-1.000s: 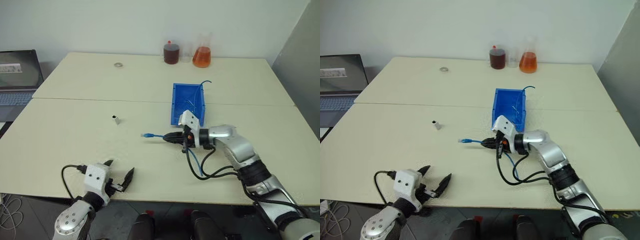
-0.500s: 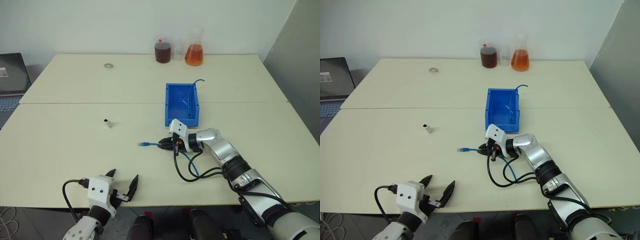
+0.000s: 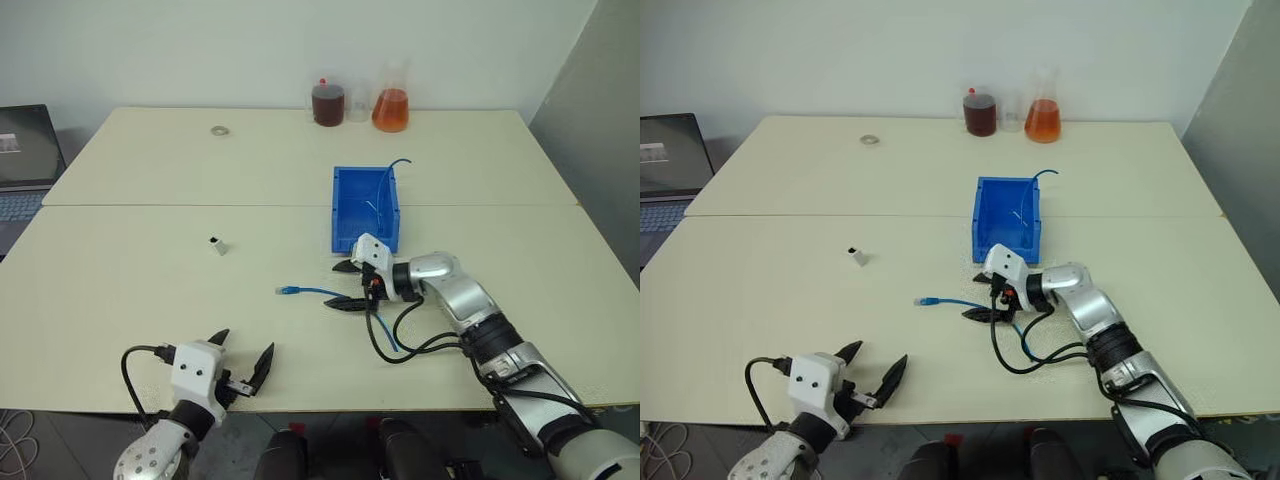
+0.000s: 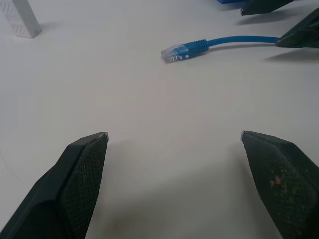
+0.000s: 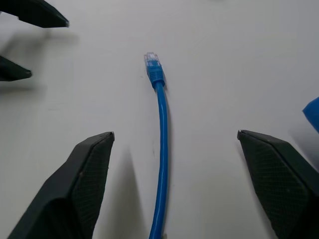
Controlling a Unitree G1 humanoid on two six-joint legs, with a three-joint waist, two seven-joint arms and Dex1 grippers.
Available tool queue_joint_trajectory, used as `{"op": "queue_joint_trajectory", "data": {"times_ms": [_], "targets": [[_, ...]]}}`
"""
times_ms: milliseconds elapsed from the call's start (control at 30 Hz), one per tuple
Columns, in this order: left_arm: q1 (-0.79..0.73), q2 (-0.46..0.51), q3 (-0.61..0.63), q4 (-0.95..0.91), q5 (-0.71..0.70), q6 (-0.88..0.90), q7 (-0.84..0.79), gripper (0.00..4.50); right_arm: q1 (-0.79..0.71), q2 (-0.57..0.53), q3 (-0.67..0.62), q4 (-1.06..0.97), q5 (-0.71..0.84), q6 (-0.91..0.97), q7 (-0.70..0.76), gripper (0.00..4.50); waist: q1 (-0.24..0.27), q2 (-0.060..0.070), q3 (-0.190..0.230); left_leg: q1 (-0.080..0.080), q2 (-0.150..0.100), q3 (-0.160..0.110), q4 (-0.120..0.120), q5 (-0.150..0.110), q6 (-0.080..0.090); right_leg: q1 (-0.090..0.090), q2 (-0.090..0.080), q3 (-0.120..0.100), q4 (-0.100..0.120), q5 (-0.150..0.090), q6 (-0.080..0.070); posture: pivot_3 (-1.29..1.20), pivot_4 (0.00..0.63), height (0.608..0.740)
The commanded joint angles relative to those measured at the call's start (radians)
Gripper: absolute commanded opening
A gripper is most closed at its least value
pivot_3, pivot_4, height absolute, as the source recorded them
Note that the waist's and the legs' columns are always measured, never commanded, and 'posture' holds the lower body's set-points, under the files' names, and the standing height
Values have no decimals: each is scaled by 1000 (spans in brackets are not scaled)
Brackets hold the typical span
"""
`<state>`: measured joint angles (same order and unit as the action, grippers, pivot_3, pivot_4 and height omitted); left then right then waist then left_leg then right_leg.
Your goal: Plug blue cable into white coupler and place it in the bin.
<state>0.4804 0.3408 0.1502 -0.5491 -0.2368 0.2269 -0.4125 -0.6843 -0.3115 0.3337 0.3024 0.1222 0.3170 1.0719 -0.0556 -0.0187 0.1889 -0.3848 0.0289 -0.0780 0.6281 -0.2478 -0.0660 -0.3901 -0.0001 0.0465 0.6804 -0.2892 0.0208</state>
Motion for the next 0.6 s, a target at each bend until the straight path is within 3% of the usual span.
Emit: {"op": "queue_joint_trajectory", "data": {"times_ms": [33,167,300,433,600], "targets": [[-135,127,76,64,-82,46,-119,4500,35,-77,-105,-266,142,194,31,4439,6,1,1,0,0,-1,0,0,0,0,0,-1,1,0,0,0,150,740],[-319,281,11,205,-122,78,-334,4500,80,-172,-182,-454,255,349,40,4439,16,1,0,1,-1,-3,2,0,0,2,1,-3,2,0,0,0,150,740],[-557,363,-107,448,-101,44,-558,4500,154,-255,-246,-589,320,437,12,4439,23,0,0,1,-1,-2,2,0,0,2,1,-3,1,0,0,0,150,740],[-816,368,-217,763,-15,-78,-715,4500,218,-290,-293,-688,364,506,-53,4439,24,0,0,0,0,-2,2,1,0,2,3,-3,1,0,0,0,150,740],[-1016,351,-277,1039,45,-202,-840,4500,259,-290,-331,-770,407,562,-136,4439,13,0,0,-1,1,-2,2,1,0,1,4,-3,1,0,0,0,150,740]]}}
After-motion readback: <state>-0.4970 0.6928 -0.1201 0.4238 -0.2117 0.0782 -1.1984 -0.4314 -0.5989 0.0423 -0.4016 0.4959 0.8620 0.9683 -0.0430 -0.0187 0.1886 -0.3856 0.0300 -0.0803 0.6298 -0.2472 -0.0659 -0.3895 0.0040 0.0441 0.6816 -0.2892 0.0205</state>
